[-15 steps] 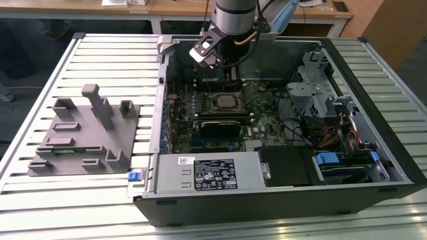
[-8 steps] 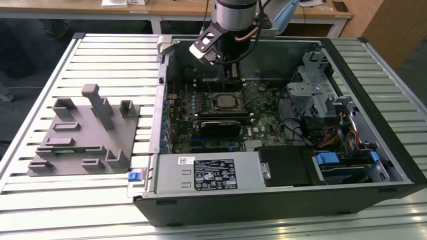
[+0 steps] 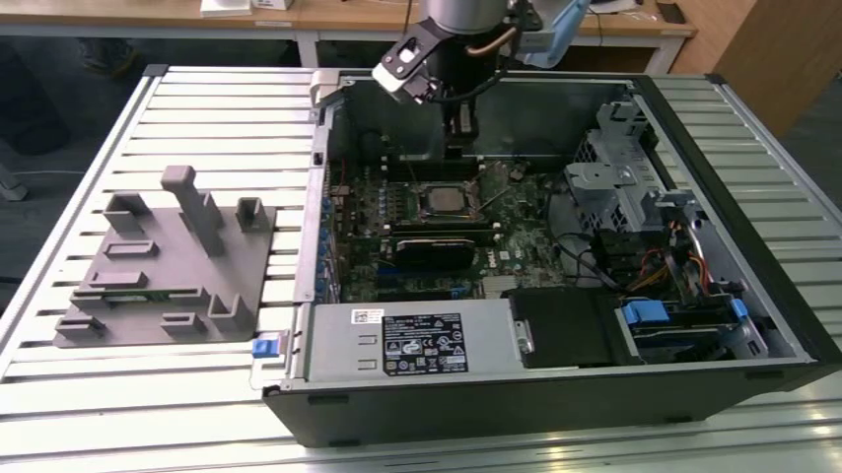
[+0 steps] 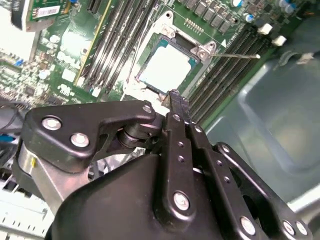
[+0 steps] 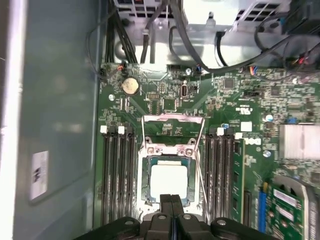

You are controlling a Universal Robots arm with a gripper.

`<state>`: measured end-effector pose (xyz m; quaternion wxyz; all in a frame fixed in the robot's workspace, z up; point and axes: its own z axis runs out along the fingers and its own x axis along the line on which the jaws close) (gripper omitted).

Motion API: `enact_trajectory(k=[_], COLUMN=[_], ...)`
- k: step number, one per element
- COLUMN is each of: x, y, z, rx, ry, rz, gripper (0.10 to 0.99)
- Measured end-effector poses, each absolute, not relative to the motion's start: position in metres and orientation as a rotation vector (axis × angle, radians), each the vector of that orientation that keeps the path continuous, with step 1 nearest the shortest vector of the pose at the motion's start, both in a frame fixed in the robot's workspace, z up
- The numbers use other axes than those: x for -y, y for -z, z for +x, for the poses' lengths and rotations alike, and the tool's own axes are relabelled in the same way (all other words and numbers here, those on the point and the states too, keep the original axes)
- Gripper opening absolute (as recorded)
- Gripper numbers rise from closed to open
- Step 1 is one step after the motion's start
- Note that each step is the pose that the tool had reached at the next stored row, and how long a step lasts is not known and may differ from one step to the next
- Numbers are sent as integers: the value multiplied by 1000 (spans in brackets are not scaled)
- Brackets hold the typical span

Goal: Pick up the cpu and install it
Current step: 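Close the cpu cover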

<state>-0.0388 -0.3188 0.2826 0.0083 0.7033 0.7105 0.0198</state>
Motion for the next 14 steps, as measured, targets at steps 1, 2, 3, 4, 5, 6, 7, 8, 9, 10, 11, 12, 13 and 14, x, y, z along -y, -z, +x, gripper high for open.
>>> enact_trajectory(k=[1, 2, 3, 4, 5, 6, 7, 8, 9, 10, 11, 12, 13, 14], x=[319, 319, 319, 319, 320, 321, 322, 324, 326, 327, 329, 331, 332, 332], y=[-287, -291, -293, -294, -294, -294, -294, -294, -294, -294, -294, -294, -294, -293], z=[-39, -39, -39, -39, -39, -39, -39, -39, -39, -39, -39, -39, -38, -36], rx=[-2221, -2221, -2221, -2221, -2221, -2220, -2220, -2219, -2218, -2217, -2216, -2214, -2213, -2213], ry=[-62, -62, -62, -62, -62, -62, -62, -62, -62, -62, -61, -61, -62, -61], rz=[2198, 2198, 2198, 2198, 2198, 2198, 2199, 2200, 2200, 2201, 2203, 2204, 2206, 2206], gripper=[106, 106, 106, 106, 106, 106, 106, 106, 106, 106, 106, 106, 106, 106])
